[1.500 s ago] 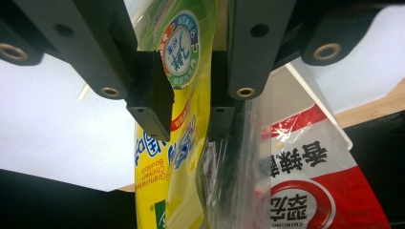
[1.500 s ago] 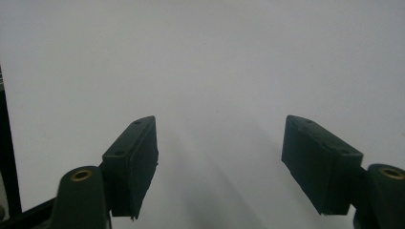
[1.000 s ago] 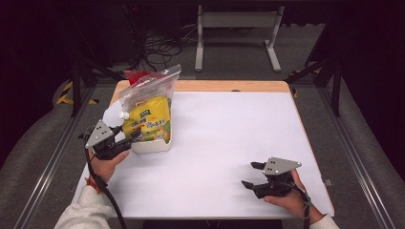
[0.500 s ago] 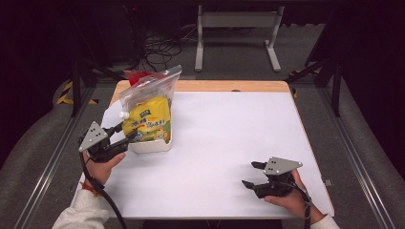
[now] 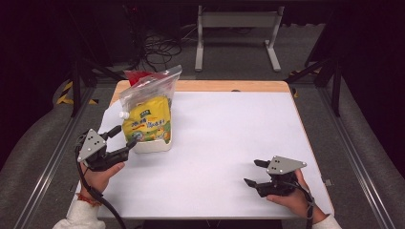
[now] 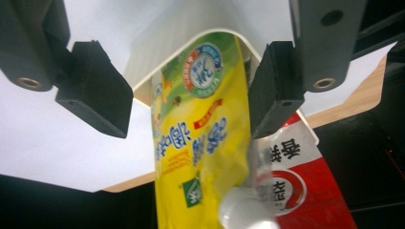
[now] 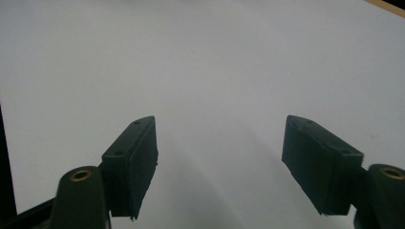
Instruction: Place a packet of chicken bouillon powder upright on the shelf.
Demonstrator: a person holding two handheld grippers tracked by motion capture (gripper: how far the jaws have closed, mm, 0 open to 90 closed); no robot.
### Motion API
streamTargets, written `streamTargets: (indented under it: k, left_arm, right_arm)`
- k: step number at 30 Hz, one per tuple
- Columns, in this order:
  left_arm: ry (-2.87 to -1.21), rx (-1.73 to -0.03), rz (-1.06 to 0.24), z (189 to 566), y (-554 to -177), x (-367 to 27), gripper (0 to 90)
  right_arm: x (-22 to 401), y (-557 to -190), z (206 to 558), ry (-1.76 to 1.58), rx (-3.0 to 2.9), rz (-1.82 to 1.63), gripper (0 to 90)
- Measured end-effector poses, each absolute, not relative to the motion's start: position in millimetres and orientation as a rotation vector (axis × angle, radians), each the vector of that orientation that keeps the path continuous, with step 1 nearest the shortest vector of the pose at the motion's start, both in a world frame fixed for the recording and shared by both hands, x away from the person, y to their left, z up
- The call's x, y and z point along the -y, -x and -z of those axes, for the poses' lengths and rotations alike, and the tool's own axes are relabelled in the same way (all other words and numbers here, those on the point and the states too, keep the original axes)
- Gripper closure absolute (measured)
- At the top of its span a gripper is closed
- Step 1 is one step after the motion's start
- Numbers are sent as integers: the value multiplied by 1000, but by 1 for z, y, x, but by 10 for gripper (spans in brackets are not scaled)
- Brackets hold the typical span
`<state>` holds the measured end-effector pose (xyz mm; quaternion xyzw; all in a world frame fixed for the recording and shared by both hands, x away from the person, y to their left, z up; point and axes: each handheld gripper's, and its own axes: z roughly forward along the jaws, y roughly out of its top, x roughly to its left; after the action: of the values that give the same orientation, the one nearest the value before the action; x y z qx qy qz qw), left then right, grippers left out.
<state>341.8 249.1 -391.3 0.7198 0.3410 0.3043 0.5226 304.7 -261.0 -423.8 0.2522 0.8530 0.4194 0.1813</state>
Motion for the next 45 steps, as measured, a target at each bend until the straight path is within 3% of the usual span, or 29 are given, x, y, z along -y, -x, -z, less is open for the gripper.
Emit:
streamTargets:
  k: [19,45]
  left_arm:
    - [-1810,-750,-643,401,-309,-214,195]
    - [-2116,-587,-454,443,-302,-150,108]
  right_arm:
    - [271,-301,419,-712,-2366,-1182,200]
    - [302,-282,431,-784,-2302,-1048,116]
